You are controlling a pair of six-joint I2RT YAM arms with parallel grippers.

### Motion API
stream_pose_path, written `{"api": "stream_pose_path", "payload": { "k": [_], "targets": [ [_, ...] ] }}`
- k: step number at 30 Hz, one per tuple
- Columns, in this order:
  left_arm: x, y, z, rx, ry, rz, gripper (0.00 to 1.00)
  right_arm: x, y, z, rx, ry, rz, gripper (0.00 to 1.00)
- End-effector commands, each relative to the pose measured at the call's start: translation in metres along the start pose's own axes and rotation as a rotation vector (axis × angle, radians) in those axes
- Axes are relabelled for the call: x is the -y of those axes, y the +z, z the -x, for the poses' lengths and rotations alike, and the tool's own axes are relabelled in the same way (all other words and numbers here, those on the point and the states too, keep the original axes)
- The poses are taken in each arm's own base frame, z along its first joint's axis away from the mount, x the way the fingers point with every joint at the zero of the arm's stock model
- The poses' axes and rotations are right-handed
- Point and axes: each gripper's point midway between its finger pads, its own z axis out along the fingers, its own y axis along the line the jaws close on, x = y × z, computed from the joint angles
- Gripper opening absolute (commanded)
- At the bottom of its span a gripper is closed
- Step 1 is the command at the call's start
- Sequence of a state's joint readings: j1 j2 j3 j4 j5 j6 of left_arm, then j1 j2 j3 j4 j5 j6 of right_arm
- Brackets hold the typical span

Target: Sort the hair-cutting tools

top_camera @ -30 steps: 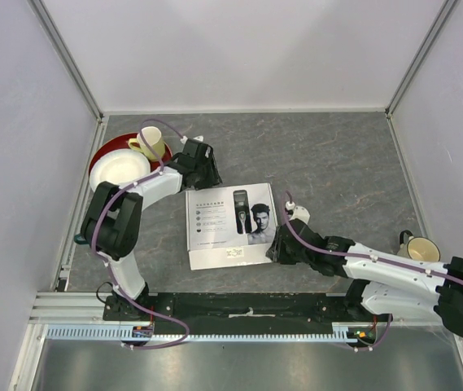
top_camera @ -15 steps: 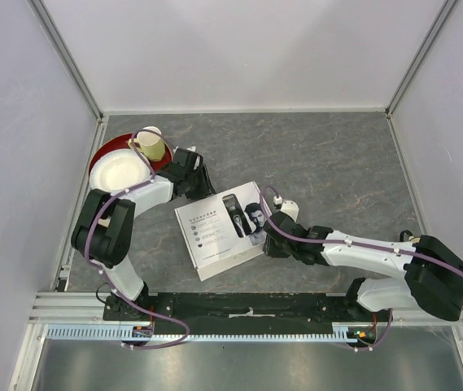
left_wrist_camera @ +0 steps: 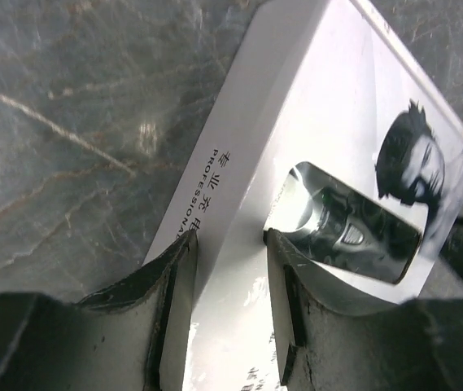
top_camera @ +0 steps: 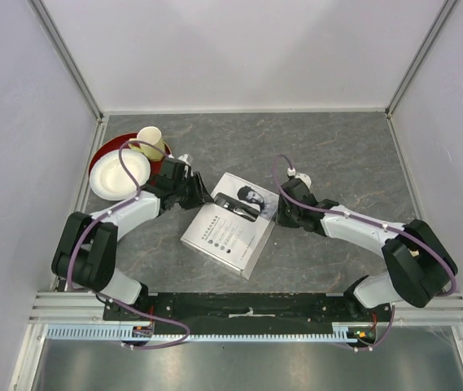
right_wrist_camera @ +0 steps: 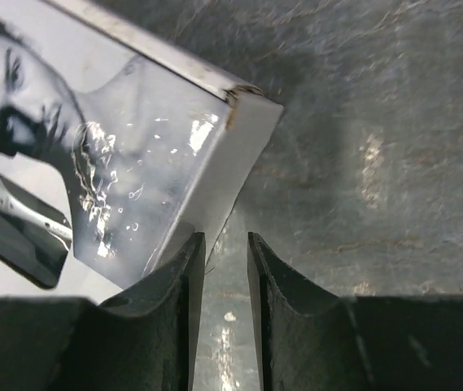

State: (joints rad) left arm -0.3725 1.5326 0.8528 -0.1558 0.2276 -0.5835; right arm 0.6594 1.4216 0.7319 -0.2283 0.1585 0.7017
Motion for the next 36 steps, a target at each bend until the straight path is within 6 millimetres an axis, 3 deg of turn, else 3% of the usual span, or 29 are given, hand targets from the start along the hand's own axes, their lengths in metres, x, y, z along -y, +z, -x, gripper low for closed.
{"api": "stream_pose_path", "payload": {
  "k": [1, 4, 8, 12, 15, 18, 22, 26, 31, 36],
  "targets": [
    [0.017, -0.012, -0.056, -0.153, -0.069, -0.145, 0.46, -0.038, 0.001, 0.058, 0.134, 0.091, 0.169, 0.36],
    [0.017, -0.018, -0.072, -0.172, -0.096, -0.186, 0.46, -0.031, 0.008, 0.057, 0.112, 0.126, 0.187, 0.37],
    [0.024, -0.027, -0.079, -0.170, -0.106, -0.245, 0.46, -0.037, 0.019, 0.060, 0.097, 0.140, 0.246, 0.38],
    [0.012, -0.032, -0.079, -0.141, -0.091, -0.186, 0.46, -0.048, 0.030, 0.053, 0.040, 0.133, 0.298, 0.34],
    [0.003, -0.036, -0.071, -0.098, -0.080, -0.120, 0.47, -0.036, 0.024, 0.066, 0.103, 0.170, 0.225, 0.33],
    [-0.002, -0.041, -0.060, -0.030, -0.072, -0.086, 0.50, -0.008, 0.021, 0.085, 0.192, 0.222, 0.083, 0.33],
    [-0.004, -0.042, -0.058, -0.016, -0.064, -0.076, 0.51, 0.002, 0.026, 0.093, 0.197, 0.244, 0.059, 0.31],
    [-0.008, -0.034, -0.065, -0.060, -0.068, -0.066, 0.51, -0.010, 0.048, 0.081, 0.107, 0.204, 0.105, 0.29],
    [0.003, -0.025, -0.074, -0.107, -0.049, -0.154, 0.51, -0.051, 0.055, 0.060, -0.018, 0.182, 0.307, 0.24],
    [0.010, -0.020, -0.078, -0.140, -0.055, -0.206, 0.51, -0.059, 0.061, 0.040, -0.076, 0.155, 0.316, 0.21]
  ]
}}
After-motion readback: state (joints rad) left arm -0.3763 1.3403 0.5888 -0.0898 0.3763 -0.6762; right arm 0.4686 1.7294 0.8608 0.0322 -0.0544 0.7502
